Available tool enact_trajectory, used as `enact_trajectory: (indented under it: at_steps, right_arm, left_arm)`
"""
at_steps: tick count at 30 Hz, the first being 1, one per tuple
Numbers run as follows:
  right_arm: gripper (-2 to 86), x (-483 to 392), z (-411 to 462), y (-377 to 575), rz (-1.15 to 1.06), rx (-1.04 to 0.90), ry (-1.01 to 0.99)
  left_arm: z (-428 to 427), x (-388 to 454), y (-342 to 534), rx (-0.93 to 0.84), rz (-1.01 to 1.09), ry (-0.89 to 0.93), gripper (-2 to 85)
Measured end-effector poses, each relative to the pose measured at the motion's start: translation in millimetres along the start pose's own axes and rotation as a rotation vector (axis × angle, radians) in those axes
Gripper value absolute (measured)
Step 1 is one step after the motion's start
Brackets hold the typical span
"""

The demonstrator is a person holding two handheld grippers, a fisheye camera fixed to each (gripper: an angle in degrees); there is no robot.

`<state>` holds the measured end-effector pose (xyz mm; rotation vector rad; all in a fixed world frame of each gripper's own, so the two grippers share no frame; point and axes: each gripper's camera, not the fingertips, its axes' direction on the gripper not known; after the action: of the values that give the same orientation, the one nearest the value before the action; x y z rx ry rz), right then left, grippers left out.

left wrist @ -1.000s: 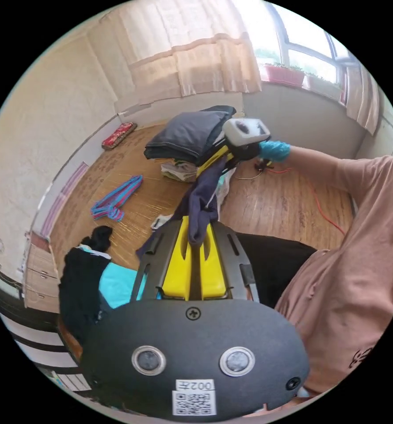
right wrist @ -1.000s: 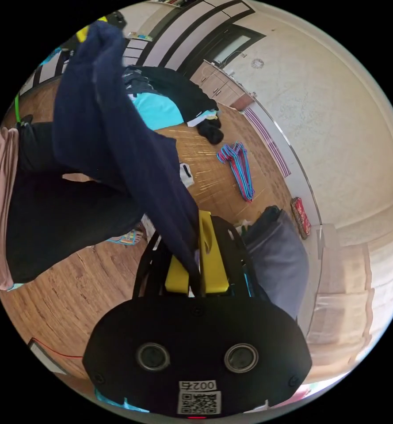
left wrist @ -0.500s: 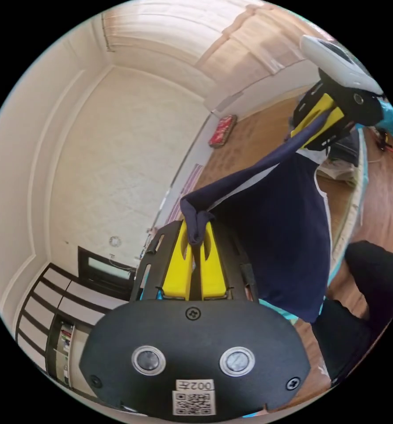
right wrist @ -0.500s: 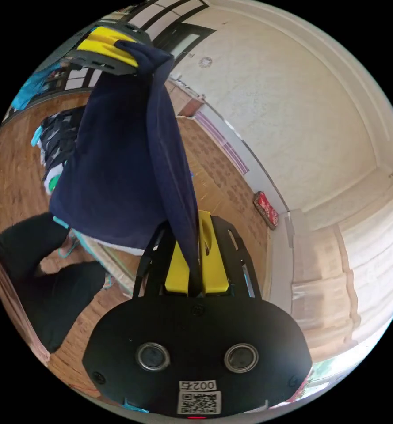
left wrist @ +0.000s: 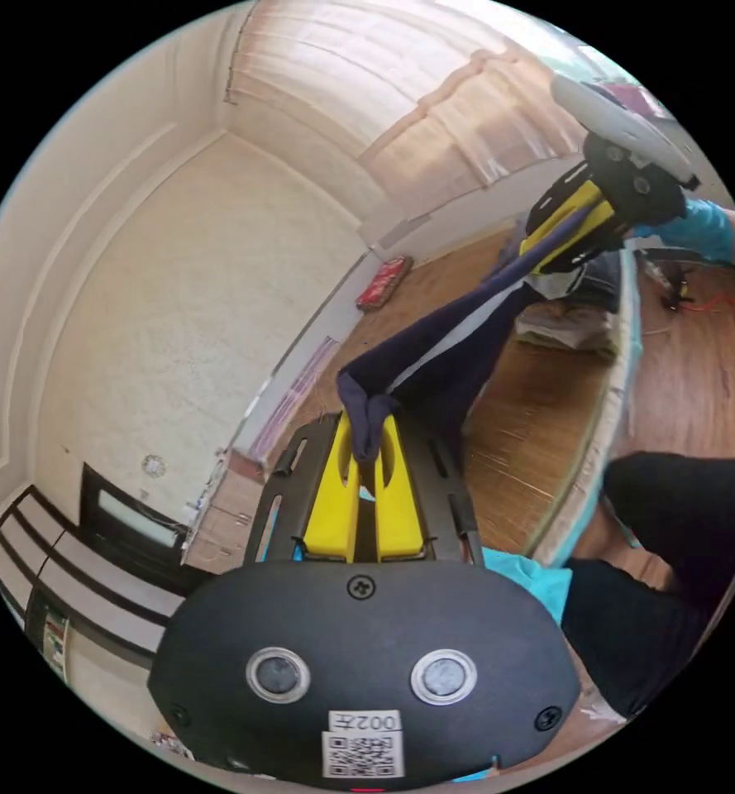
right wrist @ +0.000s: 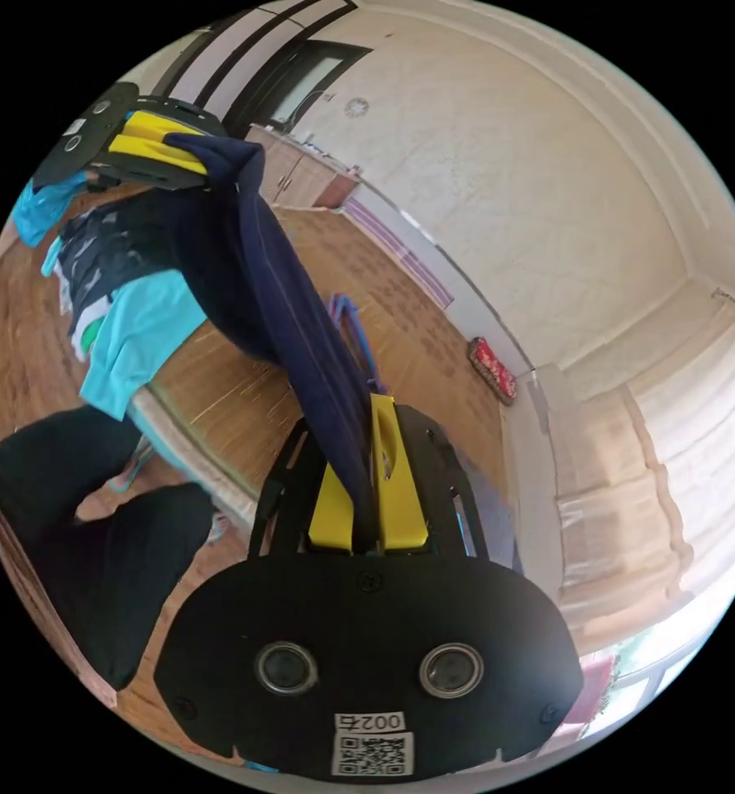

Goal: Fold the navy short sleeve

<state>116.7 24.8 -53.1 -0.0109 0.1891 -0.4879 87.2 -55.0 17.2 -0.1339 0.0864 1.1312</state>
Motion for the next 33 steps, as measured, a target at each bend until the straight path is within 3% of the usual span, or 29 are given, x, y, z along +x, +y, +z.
enact_trajectory:
  at_steps: [6,12,25,33]
  right_arm:
    - [-0.8,-79,8,93,-0.061,-0.127,-0.293]
    - [-0.8,-136,-14,150,-0.082,-0.152,-0.382]
    - [-0.7,-207,-63,214,-0.174,-0.111,-0.304]
    - [-0.6,-203,-91,268,-0.098,-0.121,-0.434]
  left_arm:
    - [4,70,97,-0.020,0.008,0.389,-0.9]
    - [-2,98,154,-0.055,-0.064,0.532,-0.9]
    - [-11,117,227,-0.182,-0.135,0.465,-0.9]
    - [-18,118,255,-0.224,-0.177,0.491,-0.6]
